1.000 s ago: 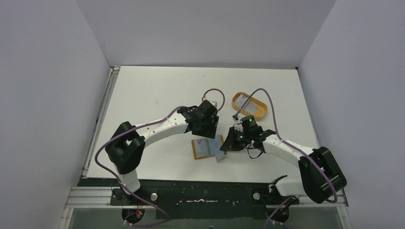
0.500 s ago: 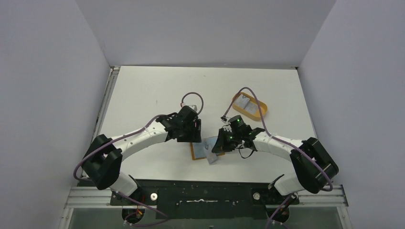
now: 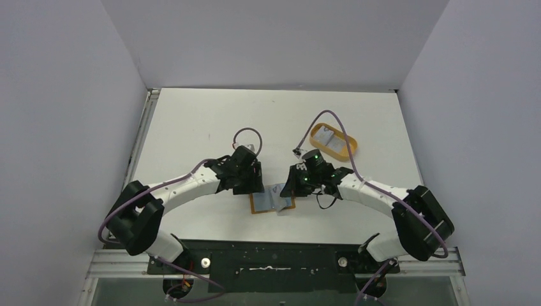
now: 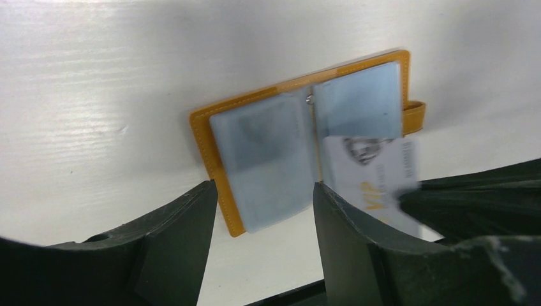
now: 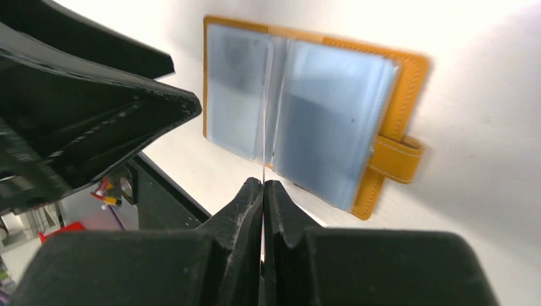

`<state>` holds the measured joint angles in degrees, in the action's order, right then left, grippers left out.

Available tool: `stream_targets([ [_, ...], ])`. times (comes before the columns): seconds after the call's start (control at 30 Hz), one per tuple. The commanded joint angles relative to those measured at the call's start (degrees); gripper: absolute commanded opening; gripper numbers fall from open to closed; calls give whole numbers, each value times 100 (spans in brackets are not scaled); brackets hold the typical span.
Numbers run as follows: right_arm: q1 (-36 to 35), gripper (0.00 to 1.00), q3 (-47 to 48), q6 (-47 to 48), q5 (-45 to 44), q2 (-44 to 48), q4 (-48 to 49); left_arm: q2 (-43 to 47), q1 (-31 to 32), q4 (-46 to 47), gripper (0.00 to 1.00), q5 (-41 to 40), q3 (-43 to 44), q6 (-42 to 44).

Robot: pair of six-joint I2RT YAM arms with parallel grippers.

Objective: Put the credit cards into the card holder
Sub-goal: Turn over the card slot in the card holder, then insert the credit card into the card holder.

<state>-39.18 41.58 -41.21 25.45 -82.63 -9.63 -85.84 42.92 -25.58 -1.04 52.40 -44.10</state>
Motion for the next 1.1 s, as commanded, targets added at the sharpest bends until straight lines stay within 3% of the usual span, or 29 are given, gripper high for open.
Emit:
stream_targets([
  [0.0, 419, 0, -30, 34, 23, 458, 187, 391, -178, 290, 54, -143, -380, -244],
  [0.17, 665, 0, -20, -39, 681, 141, 551, 743, -530, 458, 53, -137, -938, -523],
  [0.37, 638, 0, 64, -133, 1126, -237, 854, 534, -863, 845, 48, 458, -1315, -668],
  [1.07, 481, 0, -12, -234, 1144, -670, 919, 111, -864, 933, 43, 771, -1202, -587],
])
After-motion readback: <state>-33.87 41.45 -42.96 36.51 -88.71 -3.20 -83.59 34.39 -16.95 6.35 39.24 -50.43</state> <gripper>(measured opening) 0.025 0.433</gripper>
